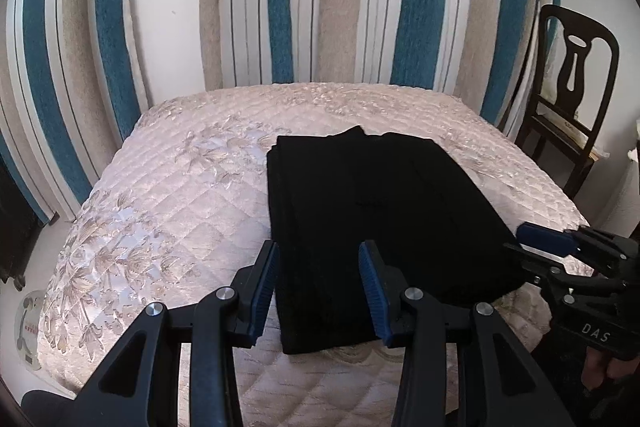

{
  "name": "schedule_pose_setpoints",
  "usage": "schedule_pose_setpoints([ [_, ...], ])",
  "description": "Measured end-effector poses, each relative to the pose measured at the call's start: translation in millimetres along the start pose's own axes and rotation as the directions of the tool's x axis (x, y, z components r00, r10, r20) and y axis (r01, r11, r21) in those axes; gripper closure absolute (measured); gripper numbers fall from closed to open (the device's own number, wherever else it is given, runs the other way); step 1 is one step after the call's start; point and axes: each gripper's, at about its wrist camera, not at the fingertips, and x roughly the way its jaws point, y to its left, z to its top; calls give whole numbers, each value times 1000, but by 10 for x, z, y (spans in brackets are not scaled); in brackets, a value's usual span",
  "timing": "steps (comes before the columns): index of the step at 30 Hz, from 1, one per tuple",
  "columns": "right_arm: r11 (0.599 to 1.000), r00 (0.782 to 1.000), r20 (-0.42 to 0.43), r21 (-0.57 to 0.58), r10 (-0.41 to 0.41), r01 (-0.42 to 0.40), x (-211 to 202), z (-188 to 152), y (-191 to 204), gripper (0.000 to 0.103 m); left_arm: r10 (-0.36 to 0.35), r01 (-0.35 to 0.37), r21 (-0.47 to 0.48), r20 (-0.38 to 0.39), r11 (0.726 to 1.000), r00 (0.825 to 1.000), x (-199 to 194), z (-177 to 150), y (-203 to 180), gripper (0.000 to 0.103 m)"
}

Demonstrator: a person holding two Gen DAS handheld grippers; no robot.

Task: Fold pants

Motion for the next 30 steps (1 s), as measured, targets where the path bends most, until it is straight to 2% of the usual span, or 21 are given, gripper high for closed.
schedule_pose_setpoints([
  [3,1000,1000,-20,-4,15,-15,75,-30,40,60,9,-8,17,-26,1000,1000,87,-61,-19,58],
  [5,1000,999,-45,-29,-5,4,155,-77,79,60,8,-7,11,-51,1000,999,153,-125,-4,57],
  [10,998,999,-46,-55,-17,14,169,-97,93,60,-2,2,2,-45,1000,999,157,-170,12,57],
  [21,999,997,-71,28,21,-19,18,-11,-64,60,-5,3,-21,-84,1000,996,49,-81,68,58],
  [30,993,996,-80,113,35,-26,-8,77,-274,60,-19,16,-42,-84,999,996,30,36,110,58],
])
